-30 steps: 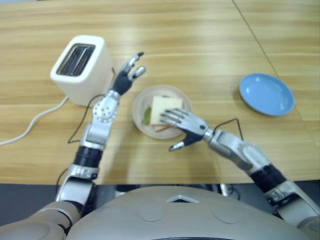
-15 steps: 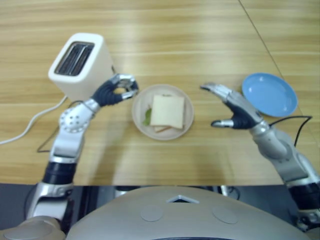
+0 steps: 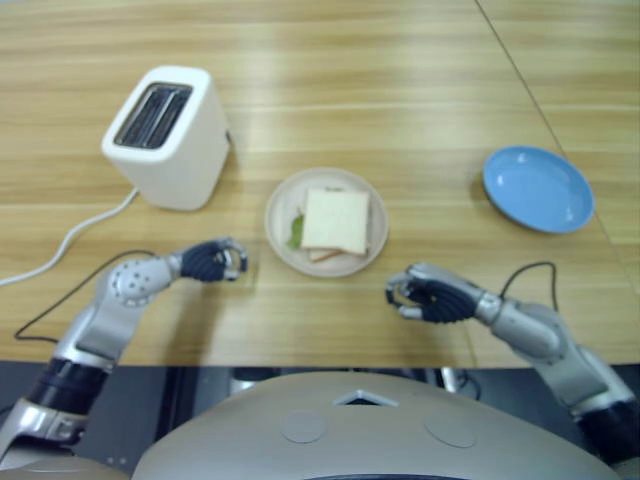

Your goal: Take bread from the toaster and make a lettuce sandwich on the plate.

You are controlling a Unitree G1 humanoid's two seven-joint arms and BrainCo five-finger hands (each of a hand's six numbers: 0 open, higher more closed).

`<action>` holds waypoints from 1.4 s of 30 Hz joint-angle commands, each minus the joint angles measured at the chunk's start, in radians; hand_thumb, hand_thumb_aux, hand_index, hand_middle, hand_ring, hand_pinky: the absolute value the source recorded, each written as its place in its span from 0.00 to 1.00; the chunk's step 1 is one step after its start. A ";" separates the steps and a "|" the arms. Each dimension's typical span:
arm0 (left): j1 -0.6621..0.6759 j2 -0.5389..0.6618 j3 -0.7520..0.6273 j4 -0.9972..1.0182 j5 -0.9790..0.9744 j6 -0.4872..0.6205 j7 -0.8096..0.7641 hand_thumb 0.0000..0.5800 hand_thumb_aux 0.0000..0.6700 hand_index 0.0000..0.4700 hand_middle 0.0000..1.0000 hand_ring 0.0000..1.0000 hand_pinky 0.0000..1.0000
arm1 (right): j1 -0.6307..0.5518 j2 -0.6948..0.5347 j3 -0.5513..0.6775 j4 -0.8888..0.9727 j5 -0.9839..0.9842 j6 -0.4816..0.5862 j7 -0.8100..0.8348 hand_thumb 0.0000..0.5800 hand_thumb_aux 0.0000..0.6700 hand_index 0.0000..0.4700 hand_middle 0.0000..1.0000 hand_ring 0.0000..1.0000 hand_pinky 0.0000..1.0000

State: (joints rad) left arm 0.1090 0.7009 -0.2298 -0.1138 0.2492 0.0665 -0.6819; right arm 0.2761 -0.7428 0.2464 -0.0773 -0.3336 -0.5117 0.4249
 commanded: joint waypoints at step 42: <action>-0.451 -0.512 0.218 0.469 -0.216 -0.286 0.575 0.00 0.00 0.00 0.00 0.00 0.00 | -0.440 0.345 -0.167 0.486 0.463 -0.147 -0.443 0.00 0.00 0.00 0.00 0.00 0.00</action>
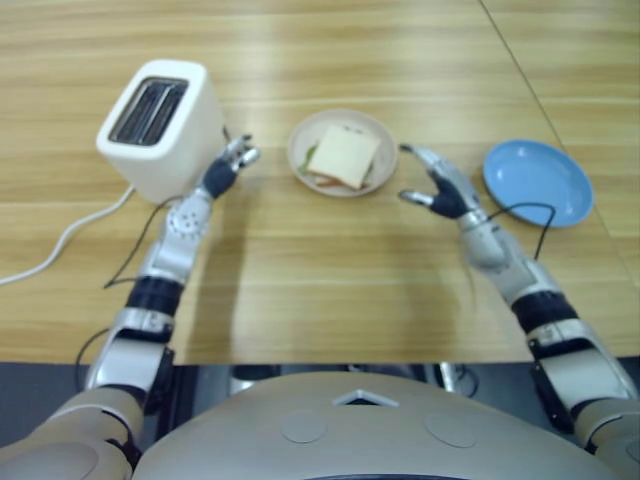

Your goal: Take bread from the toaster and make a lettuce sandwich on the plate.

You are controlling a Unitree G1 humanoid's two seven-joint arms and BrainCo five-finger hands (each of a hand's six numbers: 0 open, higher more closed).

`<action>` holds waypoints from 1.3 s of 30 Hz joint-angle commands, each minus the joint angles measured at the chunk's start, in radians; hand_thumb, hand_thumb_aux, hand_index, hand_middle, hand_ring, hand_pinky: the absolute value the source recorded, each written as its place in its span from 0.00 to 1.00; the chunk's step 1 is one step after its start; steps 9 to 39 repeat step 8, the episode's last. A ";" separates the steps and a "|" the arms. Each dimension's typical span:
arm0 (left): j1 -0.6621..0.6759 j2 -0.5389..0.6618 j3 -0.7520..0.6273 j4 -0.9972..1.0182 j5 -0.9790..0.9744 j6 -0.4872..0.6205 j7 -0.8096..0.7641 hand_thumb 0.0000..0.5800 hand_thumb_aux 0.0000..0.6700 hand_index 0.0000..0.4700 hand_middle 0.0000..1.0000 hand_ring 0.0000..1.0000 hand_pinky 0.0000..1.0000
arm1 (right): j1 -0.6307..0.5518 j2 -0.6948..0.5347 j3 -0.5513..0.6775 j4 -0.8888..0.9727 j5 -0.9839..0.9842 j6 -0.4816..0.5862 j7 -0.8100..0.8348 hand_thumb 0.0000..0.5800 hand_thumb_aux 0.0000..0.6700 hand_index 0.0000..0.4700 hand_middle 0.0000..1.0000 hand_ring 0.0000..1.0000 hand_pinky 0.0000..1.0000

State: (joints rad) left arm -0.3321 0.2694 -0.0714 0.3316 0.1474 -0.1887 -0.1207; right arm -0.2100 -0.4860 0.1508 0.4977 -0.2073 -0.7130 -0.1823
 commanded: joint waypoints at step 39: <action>-0.074 -0.171 0.160 0.192 -0.221 -0.075 0.036 0.00 0.00 0.00 0.00 0.00 0.00 | 0.032 0.178 -0.187 -0.086 0.467 0.148 0.298 0.00 0.00 0.00 0.00 0.00 0.00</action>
